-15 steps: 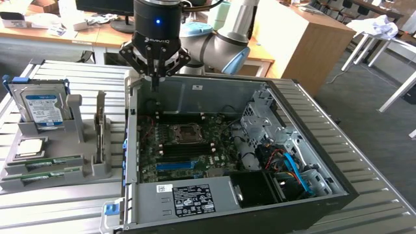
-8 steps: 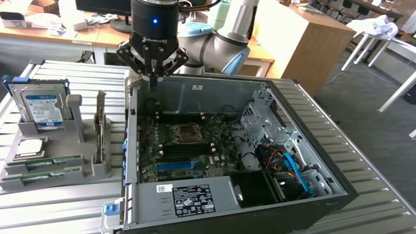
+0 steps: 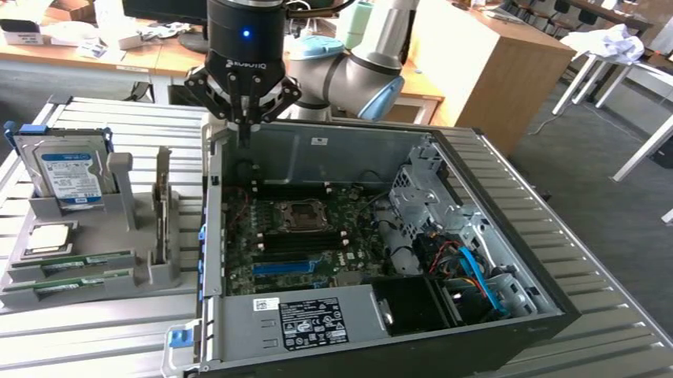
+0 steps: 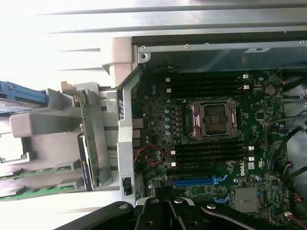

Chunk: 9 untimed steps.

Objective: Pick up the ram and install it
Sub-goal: 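Reach for the ram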

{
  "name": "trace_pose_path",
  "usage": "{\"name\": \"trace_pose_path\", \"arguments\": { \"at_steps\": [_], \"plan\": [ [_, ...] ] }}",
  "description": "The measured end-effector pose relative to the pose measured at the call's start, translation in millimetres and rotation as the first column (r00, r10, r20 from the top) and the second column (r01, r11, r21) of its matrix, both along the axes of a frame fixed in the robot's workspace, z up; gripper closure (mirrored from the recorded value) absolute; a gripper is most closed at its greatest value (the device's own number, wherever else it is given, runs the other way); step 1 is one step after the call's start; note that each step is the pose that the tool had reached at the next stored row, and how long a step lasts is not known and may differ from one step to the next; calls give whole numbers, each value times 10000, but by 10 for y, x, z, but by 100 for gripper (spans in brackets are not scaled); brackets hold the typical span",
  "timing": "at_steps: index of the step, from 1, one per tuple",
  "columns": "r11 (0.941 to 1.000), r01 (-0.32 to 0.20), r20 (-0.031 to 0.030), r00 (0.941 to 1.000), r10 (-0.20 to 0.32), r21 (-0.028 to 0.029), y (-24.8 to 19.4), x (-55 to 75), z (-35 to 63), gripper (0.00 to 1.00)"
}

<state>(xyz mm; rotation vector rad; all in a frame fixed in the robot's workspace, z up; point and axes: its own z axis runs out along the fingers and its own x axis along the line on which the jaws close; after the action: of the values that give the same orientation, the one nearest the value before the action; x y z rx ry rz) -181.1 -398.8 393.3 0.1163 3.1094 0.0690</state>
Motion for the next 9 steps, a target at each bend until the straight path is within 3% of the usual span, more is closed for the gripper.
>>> {"name": "trace_pose_path", "arguments": {
  "at_steps": [9],
  "plan": [
    [10000,0,0,10000,0,0,0,-45,0,90]
  ]
}}
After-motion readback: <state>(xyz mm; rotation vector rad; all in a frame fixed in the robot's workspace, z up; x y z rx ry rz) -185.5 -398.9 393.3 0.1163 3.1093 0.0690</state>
